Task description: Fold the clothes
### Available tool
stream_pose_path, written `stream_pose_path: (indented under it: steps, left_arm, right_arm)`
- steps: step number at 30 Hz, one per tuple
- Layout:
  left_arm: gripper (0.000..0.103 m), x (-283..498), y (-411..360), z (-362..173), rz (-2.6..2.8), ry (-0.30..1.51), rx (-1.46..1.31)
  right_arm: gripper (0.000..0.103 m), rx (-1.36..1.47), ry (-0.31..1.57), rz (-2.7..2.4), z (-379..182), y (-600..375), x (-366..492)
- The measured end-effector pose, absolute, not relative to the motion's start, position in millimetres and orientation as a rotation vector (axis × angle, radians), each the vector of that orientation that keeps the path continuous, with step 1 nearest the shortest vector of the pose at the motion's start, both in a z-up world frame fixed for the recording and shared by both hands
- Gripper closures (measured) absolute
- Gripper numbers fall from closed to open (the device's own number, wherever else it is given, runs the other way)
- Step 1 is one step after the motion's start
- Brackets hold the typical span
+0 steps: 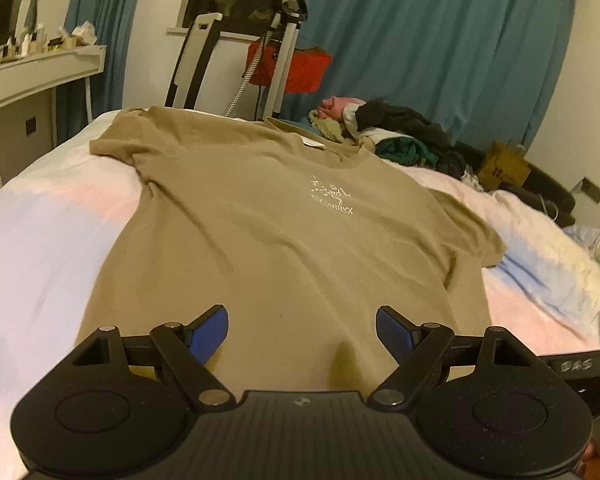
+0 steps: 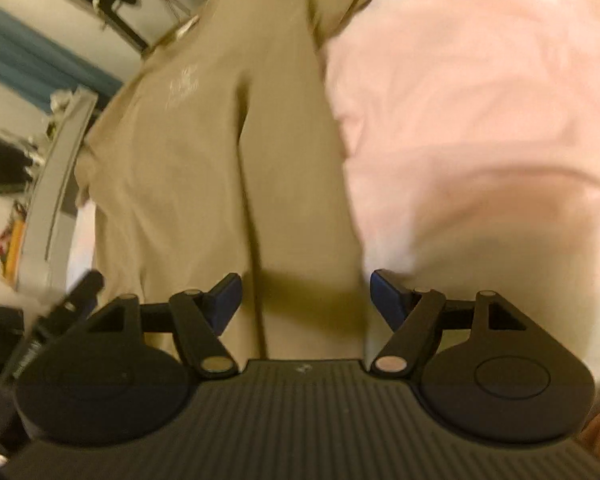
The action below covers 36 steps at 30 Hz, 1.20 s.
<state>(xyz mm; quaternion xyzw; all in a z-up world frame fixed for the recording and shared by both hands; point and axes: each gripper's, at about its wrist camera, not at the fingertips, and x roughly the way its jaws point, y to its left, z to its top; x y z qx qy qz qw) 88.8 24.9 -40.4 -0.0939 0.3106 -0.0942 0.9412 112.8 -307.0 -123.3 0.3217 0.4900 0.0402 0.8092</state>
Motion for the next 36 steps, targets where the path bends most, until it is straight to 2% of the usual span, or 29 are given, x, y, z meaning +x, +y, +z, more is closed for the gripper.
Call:
stream_pose_path:
  steps: [12, 18, 25, 26, 27, 28, 29, 36]
  left_arm:
    - [0.021, 89.8, 56.1, -34.4, -0.146, 0.664, -0.366]
    - [0.021, 94.5, 55.6, -35.7, -0.149, 0.676, -0.402]
    - [0.021, 97.4, 51.0, -35.3, -0.154, 0.675, -0.410]
    - [0.021, 96.7, 50.2, -35.4, -0.155, 0.676, -0.406]
    - [0.021, 96.0, 49.4, -35.4, -0.155, 0.676, -0.402]
    - [0.021, 95.4, 48.6, -35.4, -0.156, 0.677, -0.399]
    - [0.021, 94.7, 47.8, -35.4, -0.157, 0.678, -0.395]
    - [0.021, 90.1, 42.3, -35.5, -0.163, 0.681, -0.369]
  right_arm:
    - [0.029, 0.881, 1.044, 0.428, -97.9, -269.1, 93.5]
    - [0.031, 0.586, 1.260, 0.327, -105.6, -237.0, 89.6]
    - [0.033, 0.330, 1.270, 0.103, -102.7, -234.1, 75.2]
    - [0.035, 0.283, 1.299, 0.108, -106.4, -230.7, 73.4]
    - [0.048, 0.241, 1.318, 0.120, -105.2, -228.7, 71.8]
    - [0.079, 0.204, 1.331, 0.137, -100.3, -227.8, 70.3]
    - [0.095, 0.167, 1.342, 0.155, -95.4, -226.9, 68.8]
    - [0.098, 0.004, 1.380, 0.241, -59.0, -233.6, 53.8]
